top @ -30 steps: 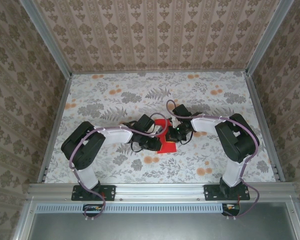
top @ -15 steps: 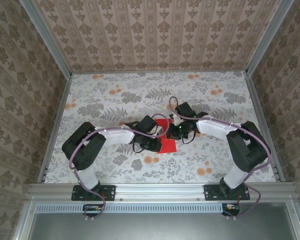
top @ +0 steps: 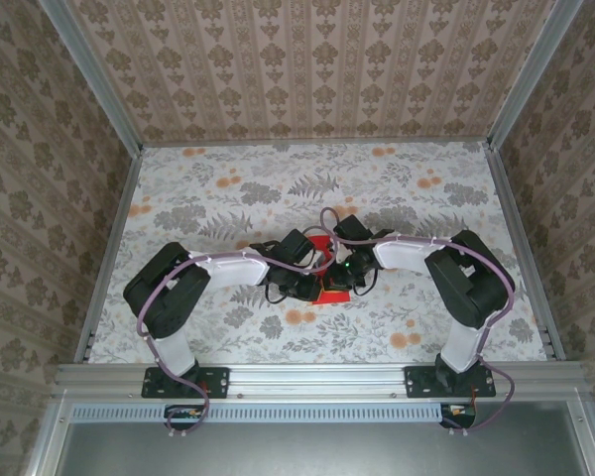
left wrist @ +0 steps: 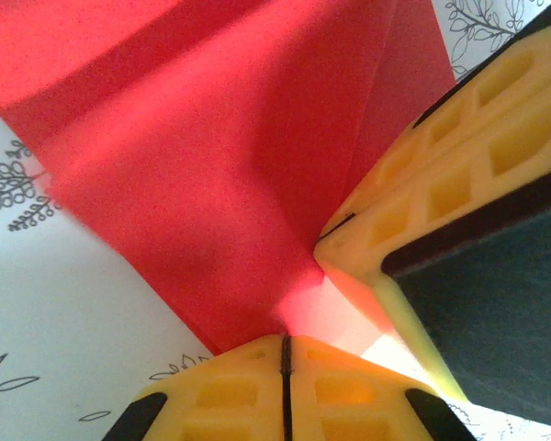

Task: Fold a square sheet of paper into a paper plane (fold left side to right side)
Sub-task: Fold the triangle a second time at the center of the table.

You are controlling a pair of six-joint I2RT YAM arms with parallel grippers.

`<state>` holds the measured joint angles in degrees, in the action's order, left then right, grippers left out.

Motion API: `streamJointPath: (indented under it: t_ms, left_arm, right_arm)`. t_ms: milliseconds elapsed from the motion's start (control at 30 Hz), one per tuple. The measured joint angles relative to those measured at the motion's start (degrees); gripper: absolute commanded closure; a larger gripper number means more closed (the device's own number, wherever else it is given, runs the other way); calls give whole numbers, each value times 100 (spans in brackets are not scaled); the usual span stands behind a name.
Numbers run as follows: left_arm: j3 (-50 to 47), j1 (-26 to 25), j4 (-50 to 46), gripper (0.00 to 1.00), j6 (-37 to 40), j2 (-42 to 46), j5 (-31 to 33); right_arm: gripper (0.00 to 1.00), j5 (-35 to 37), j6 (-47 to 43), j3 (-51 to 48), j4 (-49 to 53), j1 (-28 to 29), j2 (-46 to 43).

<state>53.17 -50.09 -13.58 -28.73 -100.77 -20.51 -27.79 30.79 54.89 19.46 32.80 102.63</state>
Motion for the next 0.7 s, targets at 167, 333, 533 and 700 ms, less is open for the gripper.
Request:
streamJointPath:
  t_ms: [167,333,533,700]
  left_arm:
    - [20,-15,-37,92,0,0,44]
    - [24,-22,-44,92,0,0,59]
    - [50,-50,-83,92,2,0,109]
    - [50,-50,-96,92,0,0,127]
  right_arm:
    - [100,15,-7,42,7,0,20]
    - [100,57,-66,68,59,-17,-57]
    - [100,28,-63,184,87,-70,-284]
    - [100,-9,-63,232,48,-70,-177]
